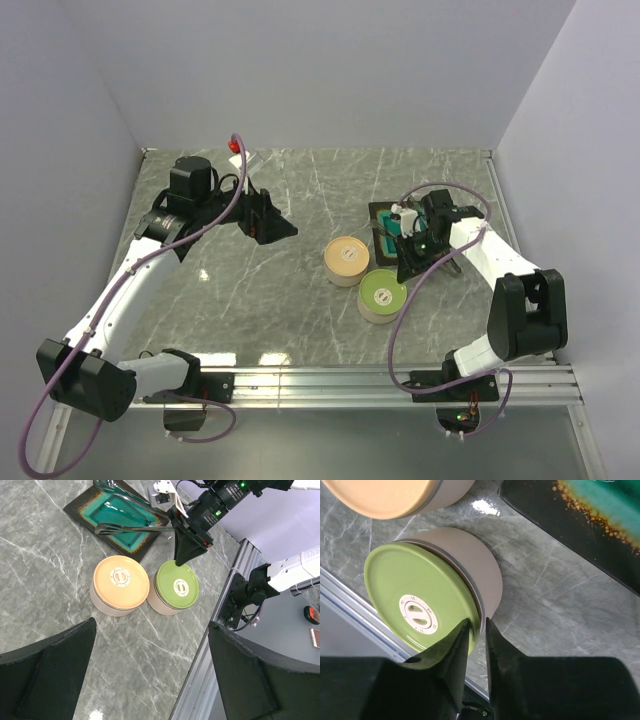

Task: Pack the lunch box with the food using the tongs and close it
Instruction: Put the lid back on the lunch box

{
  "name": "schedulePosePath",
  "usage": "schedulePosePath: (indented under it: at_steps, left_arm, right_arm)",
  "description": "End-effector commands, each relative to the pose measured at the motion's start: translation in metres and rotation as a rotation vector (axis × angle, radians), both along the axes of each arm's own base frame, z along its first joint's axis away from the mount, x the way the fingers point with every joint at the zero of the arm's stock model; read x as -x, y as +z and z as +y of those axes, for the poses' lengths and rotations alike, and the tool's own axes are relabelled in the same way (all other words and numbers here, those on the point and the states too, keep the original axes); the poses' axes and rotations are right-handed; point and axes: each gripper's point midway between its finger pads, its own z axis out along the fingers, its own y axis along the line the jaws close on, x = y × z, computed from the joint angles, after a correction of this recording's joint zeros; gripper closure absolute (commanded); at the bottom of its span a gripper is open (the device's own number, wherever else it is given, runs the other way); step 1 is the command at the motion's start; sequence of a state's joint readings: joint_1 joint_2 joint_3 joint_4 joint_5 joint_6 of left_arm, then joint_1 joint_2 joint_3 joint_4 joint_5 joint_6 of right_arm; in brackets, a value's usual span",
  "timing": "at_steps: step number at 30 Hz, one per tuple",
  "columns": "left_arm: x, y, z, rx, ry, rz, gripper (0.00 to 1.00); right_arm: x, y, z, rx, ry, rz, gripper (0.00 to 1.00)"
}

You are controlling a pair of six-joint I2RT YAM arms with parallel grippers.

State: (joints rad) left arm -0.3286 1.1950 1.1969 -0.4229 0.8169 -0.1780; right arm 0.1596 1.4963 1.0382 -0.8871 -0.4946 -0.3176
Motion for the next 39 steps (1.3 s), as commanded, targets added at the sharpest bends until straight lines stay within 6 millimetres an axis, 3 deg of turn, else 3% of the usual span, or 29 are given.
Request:
schedulePosePath:
  at_steps: [1, 5, 9, 15, 20, 23, 25, 27, 32, 39]
  left_arm:
    - [0.000, 0.008, -0.004, 0.023, -0.027, -0.031, 0.01]
    - [0.001, 0.006, -0.003, 0.020, -0.026, -0.029, 0.01]
    - [0.002, 0.005, -0.004, 0.024, -0.031, -0.026, 0.01]
    - [0.003, 0.005, -0.002, 0.015, -0.030, -0.031, 0.01]
    - [0.003, 0.004, -0.002, 0.008, -0.029, -0.027, 0.01]
    - [0.004, 0.005, -0.001, 0.004, -0.028, -0.030, 0.00]
    - [0.003, 0.003, -0.001, -0.002, -0.025, -0.026, 0.01]
    - [0.002, 0.003, 0.000, -0.007, -0.022, -0.023, 0.01]
    - [-0.001, 0.002, 0.000, -0.011, -0.013, -0.023, 0.01]
    - [-0.006, 0.006, 0.001, -0.027, -0.008, -0.046, 0.00]
  right_arm:
    - [-0.006, -0.007, -0.003, 0.037, -0.007, -0.027, 0.72]
    - [-0.009, -0.003, -0.005, 0.049, -0.019, -0.049, 0.41]
    - [-0.008, 0.003, -0.002, 0.035, -0.024, -0.057, 0.31]
    - [-0.015, 0.027, 0.000, 0.011, -0.025, -0.164, 0.27]
    - [-0.020, 0.072, 0.002, -0.021, 0.042, -0.346, 0.27]
    - [-0.011, 0.090, 0.011, -0.030, 0.121, -0.400, 0.27]
    - [0.000, 0.090, 0.023, -0.009, 0.194, -0.413, 0.28]
    - [0.001, 0.086, 0.022, 0.054, 0.197, -0.442, 0.28]
    - [0.015, 0.059, 0.040, 0.105, 0.219, -0.398, 0.28]
    - [0.021, 0.028, 0.039, 0.159, 0.209, -0.344, 0.25]
